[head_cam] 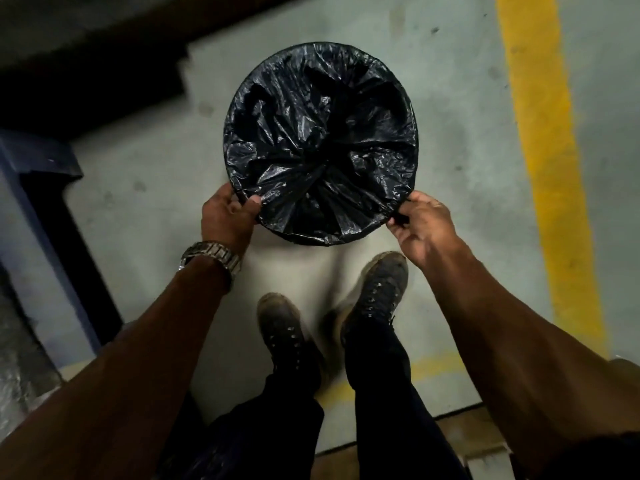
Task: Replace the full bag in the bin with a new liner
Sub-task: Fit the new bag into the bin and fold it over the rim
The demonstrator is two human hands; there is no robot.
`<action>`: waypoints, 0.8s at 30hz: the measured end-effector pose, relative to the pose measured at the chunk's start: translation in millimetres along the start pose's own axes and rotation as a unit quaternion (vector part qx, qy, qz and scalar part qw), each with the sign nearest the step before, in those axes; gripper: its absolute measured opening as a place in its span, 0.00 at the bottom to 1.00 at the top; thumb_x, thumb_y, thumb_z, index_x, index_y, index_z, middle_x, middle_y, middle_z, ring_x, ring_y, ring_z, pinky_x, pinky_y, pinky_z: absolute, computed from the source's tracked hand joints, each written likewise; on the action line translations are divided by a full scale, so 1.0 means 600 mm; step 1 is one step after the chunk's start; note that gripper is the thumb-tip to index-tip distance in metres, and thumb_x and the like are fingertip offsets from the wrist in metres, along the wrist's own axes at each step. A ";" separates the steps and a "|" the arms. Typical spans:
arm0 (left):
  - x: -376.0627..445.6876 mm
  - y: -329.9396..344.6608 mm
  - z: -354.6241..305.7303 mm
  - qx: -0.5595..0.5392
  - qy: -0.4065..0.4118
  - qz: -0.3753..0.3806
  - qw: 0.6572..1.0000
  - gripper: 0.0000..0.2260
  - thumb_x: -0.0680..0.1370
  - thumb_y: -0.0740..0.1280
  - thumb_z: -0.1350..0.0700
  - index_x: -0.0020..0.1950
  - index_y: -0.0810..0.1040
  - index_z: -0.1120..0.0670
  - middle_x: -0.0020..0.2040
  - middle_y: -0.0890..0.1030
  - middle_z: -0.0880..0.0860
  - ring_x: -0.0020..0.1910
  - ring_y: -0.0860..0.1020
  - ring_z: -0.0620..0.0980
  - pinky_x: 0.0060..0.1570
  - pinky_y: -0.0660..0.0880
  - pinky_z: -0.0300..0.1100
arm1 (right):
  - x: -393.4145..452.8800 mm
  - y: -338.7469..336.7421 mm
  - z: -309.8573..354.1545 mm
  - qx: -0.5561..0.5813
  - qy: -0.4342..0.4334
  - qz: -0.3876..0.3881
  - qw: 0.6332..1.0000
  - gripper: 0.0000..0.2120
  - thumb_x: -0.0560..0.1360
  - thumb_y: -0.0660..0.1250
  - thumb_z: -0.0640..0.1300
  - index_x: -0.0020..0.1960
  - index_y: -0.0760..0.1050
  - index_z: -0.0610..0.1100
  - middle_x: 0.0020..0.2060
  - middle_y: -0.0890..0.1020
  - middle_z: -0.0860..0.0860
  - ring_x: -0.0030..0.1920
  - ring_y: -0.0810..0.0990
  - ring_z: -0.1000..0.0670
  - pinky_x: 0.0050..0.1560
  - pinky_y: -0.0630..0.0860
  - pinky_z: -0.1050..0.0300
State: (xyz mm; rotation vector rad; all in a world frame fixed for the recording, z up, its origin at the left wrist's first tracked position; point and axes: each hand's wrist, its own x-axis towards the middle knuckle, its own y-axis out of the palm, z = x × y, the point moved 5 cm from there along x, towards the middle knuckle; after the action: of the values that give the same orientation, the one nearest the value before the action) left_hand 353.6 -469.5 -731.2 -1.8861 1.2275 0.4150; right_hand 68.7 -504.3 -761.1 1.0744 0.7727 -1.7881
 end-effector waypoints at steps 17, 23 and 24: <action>0.003 -0.001 -0.003 0.058 0.033 -0.048 0.997 0.04 0.75 0.68 0.57 0.43 0.75 0.56 0.30 0.64 0.48 0.29 0.63 0.45 0.32 0.63 0.39 | -0.023 -0.001 0.024 -0.022 -0.059 0.051 0.997 0.05 0.72 0.72 0.37 0.45 0.79 0.44 0.42 0.84 0.50 0.44 0.82 0.52 0.53 0.76 0.54; 0.002 -0.001 -0.003 0.057 0.038 -0.051 0.996 0.02 0.75 0.68 0.57 0.45 0.75 0.54 0.31 0.64 0.48 0.30 0.63 0.45 0.33 0.63 0.39 | -0.006 0.010 0.011 0.065 0.032 0.110 0.991 0.10 0.74 0.68 0.34 0.54 0.77 0.39 0.49 0.84 0.45 0.50 0.84 0.46 0.52 0.81 0.48; 0.003 0.000 -0.003 0.059 0.038 -0.050 0.996 0.02 0.75 0.68 0.57 0.46 0.75 0.54 0.31 0.65 0.48 0.29 0.63 0.45 0.33 0.63 0.39 | -0.007 0.011 0.010 0.065 0.040 0.113 0.991 0.07 0.74 0.67 0.34 0.52 0.77 0.39 0.47 0.85 0.45 0.49 0.84 0.46 0.50 0.81 0.49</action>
State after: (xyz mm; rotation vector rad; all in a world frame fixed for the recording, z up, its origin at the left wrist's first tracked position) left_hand 354.2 -471.8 -730.9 -1.8684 1.1747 0.2139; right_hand 73.6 -510.9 -755.3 1.2738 0.5627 -1.6284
